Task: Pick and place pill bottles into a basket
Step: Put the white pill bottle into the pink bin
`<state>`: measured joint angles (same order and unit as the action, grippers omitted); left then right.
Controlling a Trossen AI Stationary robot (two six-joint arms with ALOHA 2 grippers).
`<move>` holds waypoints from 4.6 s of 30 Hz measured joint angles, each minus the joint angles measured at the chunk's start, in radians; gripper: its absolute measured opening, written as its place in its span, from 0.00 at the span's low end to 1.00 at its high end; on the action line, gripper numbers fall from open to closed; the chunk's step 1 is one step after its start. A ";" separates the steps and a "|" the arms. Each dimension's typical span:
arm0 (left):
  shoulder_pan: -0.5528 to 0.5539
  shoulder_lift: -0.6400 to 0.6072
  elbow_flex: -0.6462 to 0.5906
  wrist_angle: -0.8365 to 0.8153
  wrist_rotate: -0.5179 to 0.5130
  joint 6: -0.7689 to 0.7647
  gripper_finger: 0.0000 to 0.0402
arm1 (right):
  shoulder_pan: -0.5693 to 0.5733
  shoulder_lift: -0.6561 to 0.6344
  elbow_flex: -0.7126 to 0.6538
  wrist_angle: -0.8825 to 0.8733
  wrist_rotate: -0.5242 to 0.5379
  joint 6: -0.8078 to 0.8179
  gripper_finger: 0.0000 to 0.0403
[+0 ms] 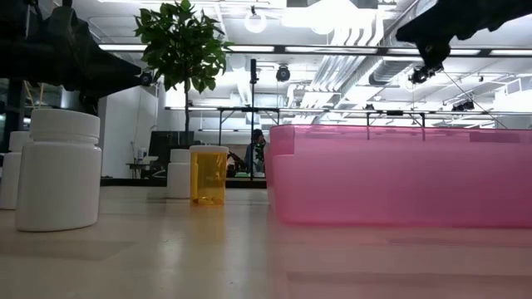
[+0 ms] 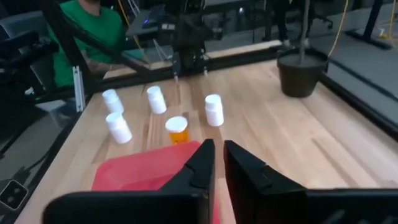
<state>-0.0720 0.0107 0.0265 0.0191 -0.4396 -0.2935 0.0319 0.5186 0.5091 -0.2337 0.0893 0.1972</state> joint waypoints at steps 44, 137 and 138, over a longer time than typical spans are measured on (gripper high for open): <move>0.000 0.012 0.000 0.001 0.001 0.000 0.41 | 0.000 -0.513 -0.500 0.282 0.060 0.056 0.00; 0.000 1.024 0.757 -0.432 0.073 0.057 0.74 | 0.001 -0.511 -0.501 0.275 0.057 0.056 0.01; 0.000 1.035 0.757 -0.433 0.071 0.057 0.77 | 0.001 -0.511 -0.501 0.275 0.057 0.056 0.01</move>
<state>-0.0719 1.0462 0.7834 -0.4136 -0.3687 -0.2367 0.0325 0.0074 0.0078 0.0414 0.1463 0.2528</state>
